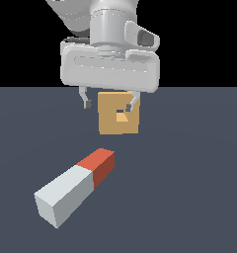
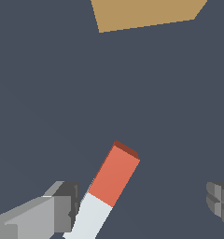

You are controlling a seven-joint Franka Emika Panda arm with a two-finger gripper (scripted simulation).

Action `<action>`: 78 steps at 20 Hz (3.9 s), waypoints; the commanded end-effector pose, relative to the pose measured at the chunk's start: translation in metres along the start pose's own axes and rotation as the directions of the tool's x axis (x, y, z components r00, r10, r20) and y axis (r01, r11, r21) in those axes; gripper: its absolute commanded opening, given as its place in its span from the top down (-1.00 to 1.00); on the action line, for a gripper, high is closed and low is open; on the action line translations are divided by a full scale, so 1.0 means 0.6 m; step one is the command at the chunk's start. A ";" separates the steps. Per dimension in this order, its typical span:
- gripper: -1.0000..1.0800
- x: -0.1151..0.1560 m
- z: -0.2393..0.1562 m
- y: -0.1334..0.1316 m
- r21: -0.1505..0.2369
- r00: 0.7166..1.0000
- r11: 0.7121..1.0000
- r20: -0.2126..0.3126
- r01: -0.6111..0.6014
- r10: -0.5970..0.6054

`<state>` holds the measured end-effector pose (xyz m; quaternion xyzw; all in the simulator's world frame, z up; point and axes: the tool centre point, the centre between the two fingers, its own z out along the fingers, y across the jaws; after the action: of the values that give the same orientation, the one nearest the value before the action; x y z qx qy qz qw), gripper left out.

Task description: Insert the peg into the horizontal hole in a box.

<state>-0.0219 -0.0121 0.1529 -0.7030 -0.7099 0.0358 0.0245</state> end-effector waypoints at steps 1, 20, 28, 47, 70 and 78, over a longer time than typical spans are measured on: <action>-0.92 0.000 0.000 0.000 0.000 1.000 1.000 0.000 0.000 0.000; -0.92 -0.142 0.095 -0.063 -0.049 0.941 0.940 -0.031 -0.337 0.336; -0.92 -0.191 0.137 -0.100 -0.065 0.885 0.883 -0.049 -0.465 0.462; -0.92 -0.197 0.209 -0.104 -0.066 0.873 0.870 -0.055 -0.488 0.485; 1.00 -0.188 0.225 -0.090 -0.069 0.884 0.881 -0.053 -0.468 0.465; 1.00 -0.126 0.195 -0.029 -0.076 0.939 0.936 -0.042 -0.345 0.343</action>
<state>-0.0585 -0.0998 0.0338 -0.8265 -0.5629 0.0018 0.0002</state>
